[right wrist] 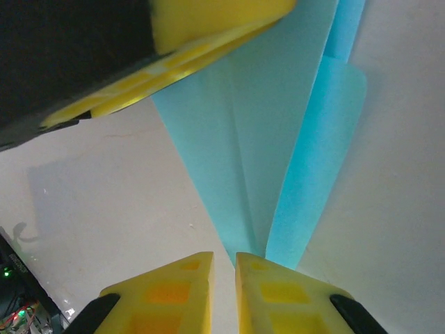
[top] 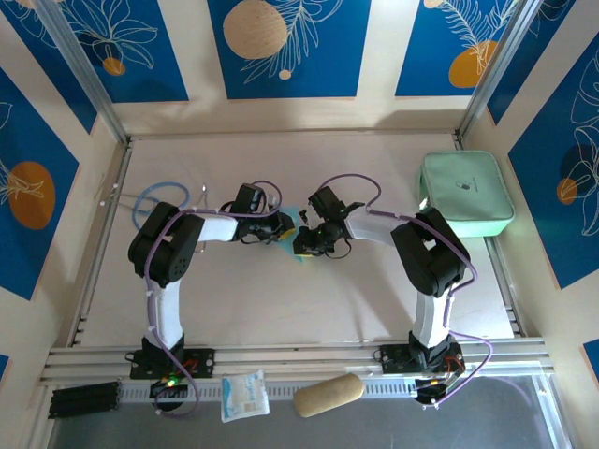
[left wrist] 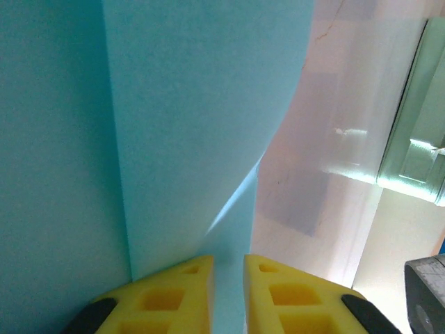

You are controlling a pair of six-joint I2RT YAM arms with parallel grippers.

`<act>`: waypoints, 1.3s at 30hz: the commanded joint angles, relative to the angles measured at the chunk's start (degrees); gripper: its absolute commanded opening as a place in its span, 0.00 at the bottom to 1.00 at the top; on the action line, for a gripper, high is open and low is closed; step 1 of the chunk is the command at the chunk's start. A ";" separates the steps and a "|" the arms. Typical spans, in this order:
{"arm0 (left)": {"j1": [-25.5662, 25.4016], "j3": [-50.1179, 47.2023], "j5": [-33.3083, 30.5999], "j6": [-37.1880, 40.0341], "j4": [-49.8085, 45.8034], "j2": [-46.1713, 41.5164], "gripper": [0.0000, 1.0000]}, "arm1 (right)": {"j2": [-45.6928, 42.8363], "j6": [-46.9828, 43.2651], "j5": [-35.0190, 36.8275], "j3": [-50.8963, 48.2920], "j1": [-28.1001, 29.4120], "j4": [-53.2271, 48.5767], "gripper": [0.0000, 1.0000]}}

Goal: Fold a paper plane with a square sheet of paper (pick it up from the middle)

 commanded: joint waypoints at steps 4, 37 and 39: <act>0.29 0.92 -1.49 0.56 -3.24 2.12 0.20 | 1.03 -0.14 1.32 1.01 -0.05 -2.27 0.17; 0.29 1.37 -1.40 0.79 -3.78 2.08 0.20 | -1.13 0.54 -4.18 0.20 -1.44 -1.91 0.16; 0.33 1.31 -1.44 0.71 -3.77 2.06 0.20 | -1.15 0.70 -4.60 -0.25 -1.30 -1.89 0.16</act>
